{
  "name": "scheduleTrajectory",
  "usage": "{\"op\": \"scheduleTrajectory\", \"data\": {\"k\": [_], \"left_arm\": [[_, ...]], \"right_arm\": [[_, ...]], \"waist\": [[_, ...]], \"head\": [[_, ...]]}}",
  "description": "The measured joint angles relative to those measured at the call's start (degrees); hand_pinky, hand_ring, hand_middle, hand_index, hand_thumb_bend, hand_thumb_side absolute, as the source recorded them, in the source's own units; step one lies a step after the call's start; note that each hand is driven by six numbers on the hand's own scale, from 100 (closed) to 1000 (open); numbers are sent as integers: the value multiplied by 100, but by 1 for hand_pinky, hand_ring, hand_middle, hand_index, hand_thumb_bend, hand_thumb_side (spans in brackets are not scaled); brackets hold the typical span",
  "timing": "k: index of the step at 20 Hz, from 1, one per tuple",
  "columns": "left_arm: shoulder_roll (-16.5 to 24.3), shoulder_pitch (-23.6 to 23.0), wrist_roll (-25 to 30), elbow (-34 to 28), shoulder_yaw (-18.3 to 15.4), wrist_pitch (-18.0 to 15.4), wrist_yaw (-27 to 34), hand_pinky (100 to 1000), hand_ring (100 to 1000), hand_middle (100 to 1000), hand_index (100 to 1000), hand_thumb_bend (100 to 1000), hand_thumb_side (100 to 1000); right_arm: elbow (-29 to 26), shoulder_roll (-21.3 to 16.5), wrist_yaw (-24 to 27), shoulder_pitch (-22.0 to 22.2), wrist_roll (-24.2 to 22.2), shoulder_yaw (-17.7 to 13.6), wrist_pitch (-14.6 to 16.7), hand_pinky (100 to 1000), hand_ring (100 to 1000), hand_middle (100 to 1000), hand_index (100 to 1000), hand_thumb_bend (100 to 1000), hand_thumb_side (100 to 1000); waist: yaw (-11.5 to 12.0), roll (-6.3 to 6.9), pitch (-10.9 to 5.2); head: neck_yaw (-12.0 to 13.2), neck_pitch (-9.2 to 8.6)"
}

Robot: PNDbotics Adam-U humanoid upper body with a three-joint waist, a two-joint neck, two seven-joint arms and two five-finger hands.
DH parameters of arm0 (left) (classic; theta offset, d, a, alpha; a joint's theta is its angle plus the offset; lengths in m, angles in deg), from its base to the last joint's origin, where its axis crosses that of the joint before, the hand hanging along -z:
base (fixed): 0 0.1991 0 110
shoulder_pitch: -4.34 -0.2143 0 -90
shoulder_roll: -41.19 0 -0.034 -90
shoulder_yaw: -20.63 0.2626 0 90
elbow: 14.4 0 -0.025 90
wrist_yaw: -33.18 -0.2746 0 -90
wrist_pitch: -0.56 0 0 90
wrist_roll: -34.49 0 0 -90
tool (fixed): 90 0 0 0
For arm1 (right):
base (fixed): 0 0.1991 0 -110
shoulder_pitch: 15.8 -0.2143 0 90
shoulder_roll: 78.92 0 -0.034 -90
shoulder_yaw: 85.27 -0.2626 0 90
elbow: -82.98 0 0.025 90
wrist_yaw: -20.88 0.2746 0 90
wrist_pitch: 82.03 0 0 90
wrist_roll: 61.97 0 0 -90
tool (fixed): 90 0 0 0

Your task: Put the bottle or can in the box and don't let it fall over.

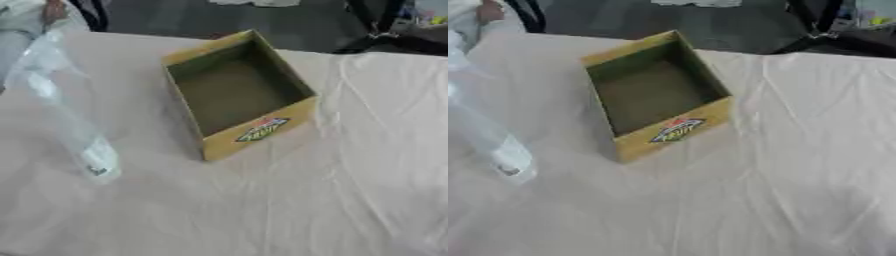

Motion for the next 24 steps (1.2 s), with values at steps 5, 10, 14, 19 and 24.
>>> {"op": "scheduleTrajectory", "data": {"k": [5, 10, 14, 19, 24], "left_arm": [[41, 113, 84, 105, 84, -3, -14, 1000, 1000, 1000, 930, 425, 775], [44, 223, 120, 203, 151, -30, -59, 1000, 1000, 1000, 927, 424, 775], [49, 348, 150, 265, 221, -36, -57, 1000, 1000, 1000, 922, 418, 773], [94, 596, 282, 334, 344, 25, 36, 1000, 1000, 1000, 912, 412, 771], [96, 783, 453, 391, 466, 74, 108, 1000, 1000, 1000, 910, 404, 769]], "right_arm": [[0, 0, 0, -2, -9, 0, -3, 912, 1000, 1000, 900, 100, 570], [0, 0, 0, -19, -30, 1, -25, 912, 1000, 1000, 900, 100, 571], [0, 0, 0, -46, -48, 3, -50, 913, 1000, 1000, 900, 100, 571], [0, 0, 3, -49, -59, 11, -61, 913, 1000, 1000, 901, 100, 571], [0, 0, 6, -52, -77, 35, -79, 913, 1000, 1000, 901, 100, 572]], "waist": [[-2, -1, 0], [-2, -1, 11], [-2, -2, 30], [-4, -6, 30], [-10, -7, 30]], "head": [[18, 0], [20, -1], [25, -1], [43, -1], [67, -1]]}}
